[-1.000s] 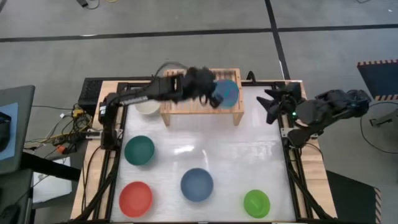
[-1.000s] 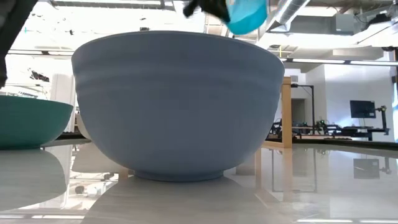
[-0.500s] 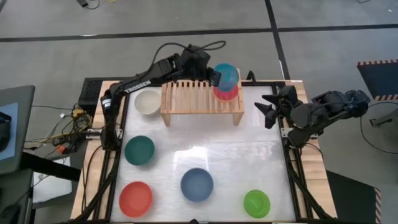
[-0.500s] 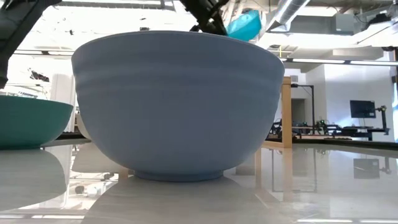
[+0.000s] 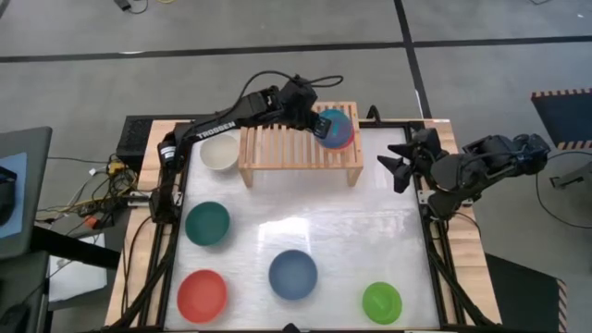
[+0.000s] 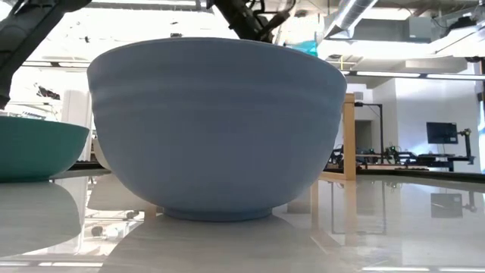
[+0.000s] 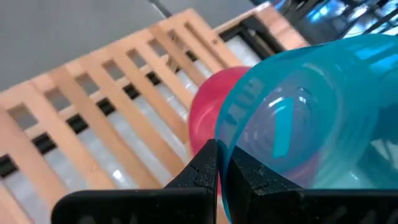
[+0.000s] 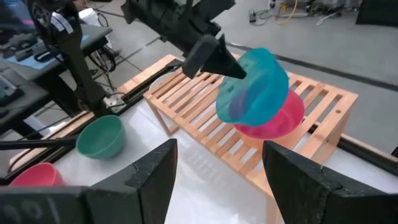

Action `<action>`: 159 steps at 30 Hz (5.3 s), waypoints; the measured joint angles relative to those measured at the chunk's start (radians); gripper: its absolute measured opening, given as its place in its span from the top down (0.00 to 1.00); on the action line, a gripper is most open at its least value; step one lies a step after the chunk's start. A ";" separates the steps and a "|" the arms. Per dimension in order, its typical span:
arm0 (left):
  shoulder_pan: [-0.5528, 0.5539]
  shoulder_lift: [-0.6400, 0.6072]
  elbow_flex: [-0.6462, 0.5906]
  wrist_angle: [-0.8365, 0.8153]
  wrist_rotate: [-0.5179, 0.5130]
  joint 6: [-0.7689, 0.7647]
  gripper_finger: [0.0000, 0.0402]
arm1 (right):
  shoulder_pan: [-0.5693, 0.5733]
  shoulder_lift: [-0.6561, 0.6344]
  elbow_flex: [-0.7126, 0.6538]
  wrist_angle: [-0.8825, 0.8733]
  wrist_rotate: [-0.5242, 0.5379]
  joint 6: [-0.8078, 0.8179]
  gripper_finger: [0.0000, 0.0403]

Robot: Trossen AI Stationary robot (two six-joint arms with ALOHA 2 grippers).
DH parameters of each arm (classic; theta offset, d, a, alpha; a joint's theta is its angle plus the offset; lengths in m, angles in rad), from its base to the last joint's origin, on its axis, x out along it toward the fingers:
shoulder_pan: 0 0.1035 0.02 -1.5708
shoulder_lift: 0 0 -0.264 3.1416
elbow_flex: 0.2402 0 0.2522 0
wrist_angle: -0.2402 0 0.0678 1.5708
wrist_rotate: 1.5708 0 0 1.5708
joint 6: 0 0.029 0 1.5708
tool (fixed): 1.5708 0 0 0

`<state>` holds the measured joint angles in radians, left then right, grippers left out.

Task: Place and stack bowls onto a shelf
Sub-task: Stack the small blue bowl on the small pink bowl on the shelf, then stack the small green bowl on the small blue bowl on the shelf

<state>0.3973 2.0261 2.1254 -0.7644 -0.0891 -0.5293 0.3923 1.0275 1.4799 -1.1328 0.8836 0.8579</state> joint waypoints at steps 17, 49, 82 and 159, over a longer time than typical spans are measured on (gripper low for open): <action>0.000 0.017 0.000 0.024 -0.006 -0.014 0.71 | 0.000 0.021 0.000 -0.050 -0.041 0.049 0.36; -0.394 -0.132 -0.022 -0.284 -0.429 0.238 0.55 | 0.251 0.053 -0.586 0.222 -0.762 0.302 0.35; -0.422 -0.549 -0.564 -0.079 -0.453 0.079 0.56 | 0.560 0.354 -0.672 0.719 -0.791 0.384 0.45; -0.428 -0.547 -0.564 -0.055 -0.468 -0.001 0.56 | -0.516 -0.039 -0.417 0.423 -0.478 -0.231 0.94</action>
<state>-0.0302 1.4792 1.5612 -0.8194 -0.5571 -0.5299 -0.1232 0.9882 1.0632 -0.7098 0.4053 0.6270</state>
